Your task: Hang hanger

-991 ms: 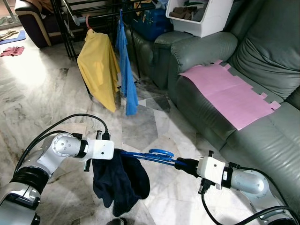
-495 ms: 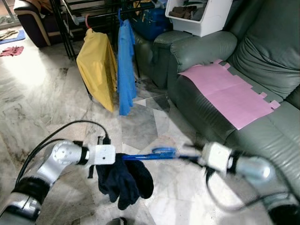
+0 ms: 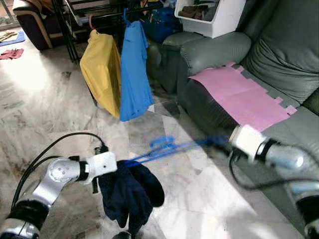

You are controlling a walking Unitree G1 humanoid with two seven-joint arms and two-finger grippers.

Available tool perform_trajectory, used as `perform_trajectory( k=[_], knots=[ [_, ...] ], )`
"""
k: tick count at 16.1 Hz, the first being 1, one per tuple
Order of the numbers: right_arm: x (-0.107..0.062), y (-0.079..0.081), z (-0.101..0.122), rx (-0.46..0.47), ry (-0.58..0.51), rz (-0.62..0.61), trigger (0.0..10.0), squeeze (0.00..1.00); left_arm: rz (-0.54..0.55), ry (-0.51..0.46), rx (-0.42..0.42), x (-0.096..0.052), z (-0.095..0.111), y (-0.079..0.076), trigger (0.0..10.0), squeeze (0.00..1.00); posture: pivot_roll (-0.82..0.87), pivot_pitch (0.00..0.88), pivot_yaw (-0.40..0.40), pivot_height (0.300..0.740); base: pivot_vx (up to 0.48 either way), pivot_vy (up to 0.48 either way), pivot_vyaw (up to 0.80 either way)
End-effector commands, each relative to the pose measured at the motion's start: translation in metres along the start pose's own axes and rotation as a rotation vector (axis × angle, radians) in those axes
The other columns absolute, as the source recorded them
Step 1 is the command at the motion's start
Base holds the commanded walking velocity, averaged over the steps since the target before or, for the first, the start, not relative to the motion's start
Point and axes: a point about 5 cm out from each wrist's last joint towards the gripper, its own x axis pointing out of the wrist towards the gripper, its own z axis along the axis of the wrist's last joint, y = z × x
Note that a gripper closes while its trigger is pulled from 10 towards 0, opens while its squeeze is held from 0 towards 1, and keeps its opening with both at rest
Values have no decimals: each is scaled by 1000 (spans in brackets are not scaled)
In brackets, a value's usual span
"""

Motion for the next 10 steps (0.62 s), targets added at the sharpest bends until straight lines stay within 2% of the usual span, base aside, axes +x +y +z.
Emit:
perform_trajectory(
  k=[1, 2, 4, 6, 8, 9, 10],
  knots=[
    [-8, -32, 10, -67, -27, -191, 10000, 1000, 18, -44, -72, 0, 3, -2, 0, 0, 7, 99, -14, 740, 0, 0, 0],
    [-9, -44, 15, -79, -44, -283, 10000, 1000, 16, -51, -76, 0, 3, -5, 0, 0, 7, 98, -15, 740, 0, 0, 0],
    [-10, -53, 21, -98, -68, -375, 10000, 1000, 16, -44, -81, 1, 2, -9, 0, 0, 7, 98, -15, 740, 0, 0, 0],
    [-6, -51, 23, -92, -95, -439, 10000, 1000, 48, -39, -116, 2, 2, -9, 0, 0, 8, 97, -20, 740, 0, 0, 0],
    [-4, -46, 22, -43, -109, -497, 10000, 1000, 128, -48, -179, 2, 2, -2, 0, 0, 8, 96, -21, 740, 0, 0, 0],
    [-4, -43, 20, 14, -110, -602, 10000, 1000, 247, -81, -310, 3, 4, 10, 0, 0, 9, 96, -21, 740, 0, 0, 0],
    [-7, -43, 16, 47, -89, -715, 10000, 1000, 322, -119, -436, 4, 7, 17, 0, 0, 5, 96, -22, 740, 0, 0, 0]
  ],
)
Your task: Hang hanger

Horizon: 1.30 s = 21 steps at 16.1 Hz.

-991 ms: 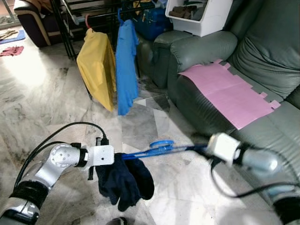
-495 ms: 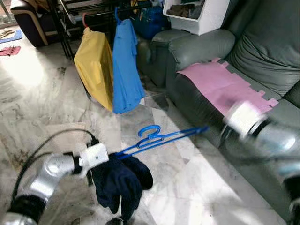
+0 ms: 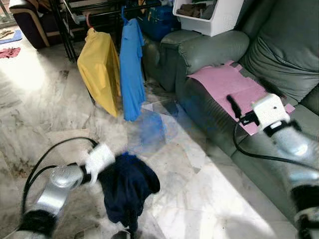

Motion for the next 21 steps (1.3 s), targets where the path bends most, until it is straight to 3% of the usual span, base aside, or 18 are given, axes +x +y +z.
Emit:
perform_trajectory(
  k=[1, 2, 4, 6, 8, 10, 11, 12, 15, 18, 21],
  knots=[
    [-4, -12, -3, -7, 32, -139, 10000, 1000, 73, -95, -95, -2, 22, 12, 0, 0, 6, 96, -22, 740, 0, 0, 0],
    [-10, -5, -9, 43, 62, -186, 10000, 1000, 68, -135, -112, 1, 33, 8, 0, 0, 6, 96, -22, 740, 0, 0, 0],
    [-14, 13, -15, 115, 96, -164, 10000, 1000, 54, -177, -116, 3, 45, 3, 0, 0, 8, 101, -25, 740, 0, 0, 0],
    [-15, 40, -22, 221, 165, -83, 10000, 1000, -82, -295, -129, 1, 72, -13, 0, 0, 9, 101, -24, 740, 0, 0, 0],
    [-10, 56, -25, 305, 208, -13, 10000, 1000, -223, -384, -27, -5, 99, -25, 0, 0, 23, 100, -28, 740, 0, 0, 0],
    [-4, 75, -22, 372, 223, 81, 10000, 1000, -301, -447, 116, -9, 123, -34, 0, 0, 23, 97, -26, 740, 0, 0, 0],
    [-4, 81, -20, 387, 226, 127, 10000, 1000, -319, -458, 137, -10, 128, -36, 0, 0, 23, 97, -26, 740, 0, 0, 0],
    [-3, 88, -13, 419, 187, 175, 10000, 553, -378, -468, 200, -14, 135, -43, 0, 0, 26, 95, -24, 740, 0, 0, 0],
    [-3, 93, -5, 458, 148, 227, 10000, 0, -421, -456, 307, -16, 138, -47, 0, 0, 26, 96, -20, 740, 0, 0, 0],
    [-4, 91, -6, 479, 145, 252, 10000, 0, -489, -380, 471, -18, 132, -47, 0, 0, 26, 97, -18, 740, 0, 0, 0],
    [-5, 90, -6, 504, 144, 282, 10000, 0, -555, -324, 568, -21, 131, -46, 0, 0, 29, 94, -15, 740, 0, 0, 0]
  ],
)
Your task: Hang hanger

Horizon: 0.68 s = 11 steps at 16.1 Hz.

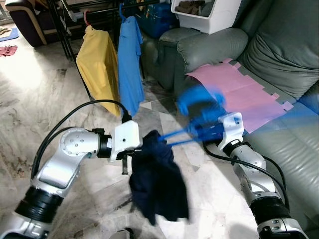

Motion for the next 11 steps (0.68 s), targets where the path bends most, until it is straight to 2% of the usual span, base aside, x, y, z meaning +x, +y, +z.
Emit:
perform_trajectory(
  k=[1, 2, 3, 4, 6, 8, 11],
  knots=[
    [-1, 1, 1, 10, 4, 25, 10000, 0, -53, 31, 57, -2, 2, 2, 0, 0, 31, 93, -14, 740, 0, 0, 0],
    [-3, 10, -4, 40, 34, 106, 10000, 0, -133, 84, 93, -6, 1, 4, 0, 0, 38, 90, -8, 740, 0, 0, 0],
    [-4, 14, -6, 53, 46, 136, 10000, 0, -154, 100, 98, -8, 1, 4, 0, 0, 38, 90, -8, 740, 0, 0, 0],
    [-9, 29, -12, 101, 81, 259, 10000, 0, -147, 117, 154, -11, 4, 14, 0, 0, 44, 88, 2, 740, 0, 0, 0],
    [-15, 43, -15, 134, 99, 382, 10000, 0, -153, 122, 202, -11, 6, 20, 0, 0, 46, 86, 7, 740, 0, 0, 0],
    [-15, 48, -14, 128, 95, 407, 10000, 0, -157, 68, 200, -6, 15, 22, 0, 0, 48, 84, 12, 740, 0, 0, 0],
    [-12, 43, -14, 136, 97, 384, 10000, 0, -181, -58, 183, 1, 34, 20, 0, 0, 53, 81, 14, 740, 0, 0, 0]
  ],
)
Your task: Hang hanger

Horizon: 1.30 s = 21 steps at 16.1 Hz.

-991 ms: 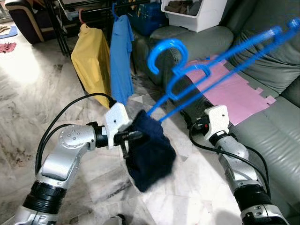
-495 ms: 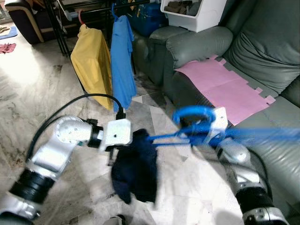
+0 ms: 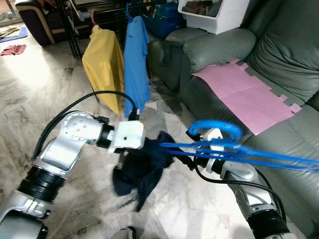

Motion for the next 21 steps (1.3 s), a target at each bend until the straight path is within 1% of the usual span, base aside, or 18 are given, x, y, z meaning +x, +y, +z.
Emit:
perform_trajectory(
  k=[1, 5, 6, 7, 8, 9, 10, 11, 12, 13, 14, 15, 16, 17, 18, 19, 20, 21],
  knots=[
    [0, -3, 2, 2, 4, -8, 10000, 0, -13, -76, 51, -2, 20, 5, 0, 0, 53, 81, 14, 740, 0, 0, 0],
    [1, -7, -9, 29, 40, -57, 10000, 0, -28, -221, 23, -5, 49, 9, 0, 0, 70, 78, 9, 740, 0, 0, 0],
    [-1, -11, -25, 38, 139, -107, 10000, 0, -9, -240, 20, -7, 54, 12, 0, 0, 71, 79, 9, 740, 0, 0, 0],
    [-3, -12, -32, 50, 177, -125, 10000, 0, -1, -243, 17, -8, 55, 13, 0, 0, 74, 79, 7, 740, 0, 0, 0],
    [-7, -15, -43, 108, 223, -176, 10000, 0, 18, -249, 18, -10, 56, 15, 0, 0, 75, 80, 5, 740, 0, 0, 0],
    [-13, -17, -52, 219, 240, -229, 10000, 0, 35, -260, 11, -13, 58, 17, 0, 0, 75, 83, 3, 740, 0, 0, 0],
    [-19, -19, -61, 299, 269, -259, 9098, 0, 53, -272, 5, -15, 61, 19, 0, 0, 75, 85, 2, 740, 0, 0, 0],
    [-27, -22, -72, 365, 310, -318, 3020, 0, 62, -281, 1, -17, 64, 21, 0, 0, 76, 87, -1, 740, 0, 0, 0],
    [-29, -24, -75, 387, 321, -340, 824, 0, 64, -284, -2, -18, 65, 21, 0, 0, 76, 88, -1, 740, 0, 0, 0],
    [-32, -33, -71, 442, 262, -411, 3529, 0, 65, -277, -7, -19, 64, 21, 0, 0, 75, 90, -1, 740, 0, 0, 0],
    [-30, -41, -59, 441, 183, -437, 10000, 0, 44, -235, -18, -18, 56, 18, 0, 0, 71, 92, -1, 740, 0, 0, 0],
    [-27, -48, -43, 442, 97, -433, 10000, 0, 21, -153, -21, -16, 41, 13, 0, 0, 72, 91, -1, 740, 0, 0, 0],
    [-27, -50, -38, 438, 79, -425, 10000, 0, 19, -108, -19, -16, 33, 11, 0, 0, 72, 91, -1, 740, 0, 0, 0],
    [-29, -55, -30, 381, 88, -412, 10000, 0, 9, -1, -26, -14, 9, 4, 0, 0, 69, 92, 1, 740, 0, 0, 0],
    [-31, -59, -28, 278, 136, -411, 10000, 0, 4, 106, 5, -15, -10, -2, 0, 0, 66, 96, 3, 740, 0, 0, 0],
    [-33, -60, -26, 202, 163, -410, 10000, 0, 7, 136, 0, -15, -18, -4, 0, 0, 65, 99, 3, 740, 0, 0, 0],
    [-34, -62, -24, 91, 202, -403, 10000, 0, 16, 195, 1, -16, -32, -7, 0, 0, 57, 99, 3, 740, 0, 0, 0],
    [-36, -64, -19, 12, 218, -403, 10000, 0, 12, 269, 27, -18, -45, -11, 0, 0, 57, 99, 3, 740, 0, 0, 0]
  ],
)
